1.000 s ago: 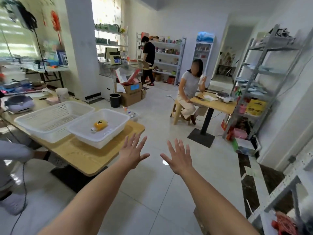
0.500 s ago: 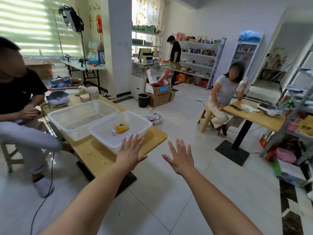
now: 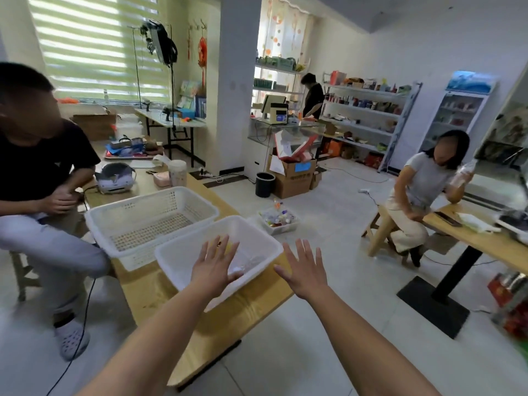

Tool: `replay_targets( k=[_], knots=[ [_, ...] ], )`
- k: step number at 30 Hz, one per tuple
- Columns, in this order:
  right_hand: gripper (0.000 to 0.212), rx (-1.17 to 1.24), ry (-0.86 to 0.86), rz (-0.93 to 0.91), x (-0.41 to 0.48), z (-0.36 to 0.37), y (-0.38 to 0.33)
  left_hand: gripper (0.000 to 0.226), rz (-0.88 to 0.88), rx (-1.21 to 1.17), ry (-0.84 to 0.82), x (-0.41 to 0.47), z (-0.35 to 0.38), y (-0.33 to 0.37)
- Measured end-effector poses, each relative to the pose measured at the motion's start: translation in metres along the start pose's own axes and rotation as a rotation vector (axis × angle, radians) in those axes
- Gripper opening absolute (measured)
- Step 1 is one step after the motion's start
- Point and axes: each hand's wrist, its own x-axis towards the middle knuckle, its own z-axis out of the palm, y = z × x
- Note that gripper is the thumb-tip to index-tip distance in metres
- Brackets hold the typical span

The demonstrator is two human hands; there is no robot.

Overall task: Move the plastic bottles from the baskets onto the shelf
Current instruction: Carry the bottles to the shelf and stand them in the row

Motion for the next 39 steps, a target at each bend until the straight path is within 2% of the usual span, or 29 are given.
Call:
replay_targets(
  k=[2,7,12,24,33,39],
  knots=[
    [0.130,0.021,0.001,-0.003,0.032,0.003,-0.005,0.076,-0.014,0.008,-0.003,0.023,0.002,-0.013],
    [0.105,0.048,-0.027,-0.046,0.084,0.019,-0.014,0.076,-0.039,0.015,-0.050,0.061,0.017,-0.032],
    [0.119,0.033,-0.059,-0.118,0.136,0.035,-0.017,0.076,-0.085,0.027,-0.090,0.092,0.036,-0.045],
    [0.074,-0.033,-0.096,-0.416,0.289,0.065,-0.047,0.080,-0.367,0.037,-0.180,0.164,0.073,-0.087],
    [0.077,-0.025,-0.208,-0.605,0.344,0.118,-0.083,0.082,-0.528,-0.046,-0.309,0.157,0.122,-0.093],
    [0.073,-0.046,-0.296,-0.708,0.354,0.148,-0.098,0.084,-0.547,-0.091,-0.357,0.136,0.146,-0.098]
  ],
)
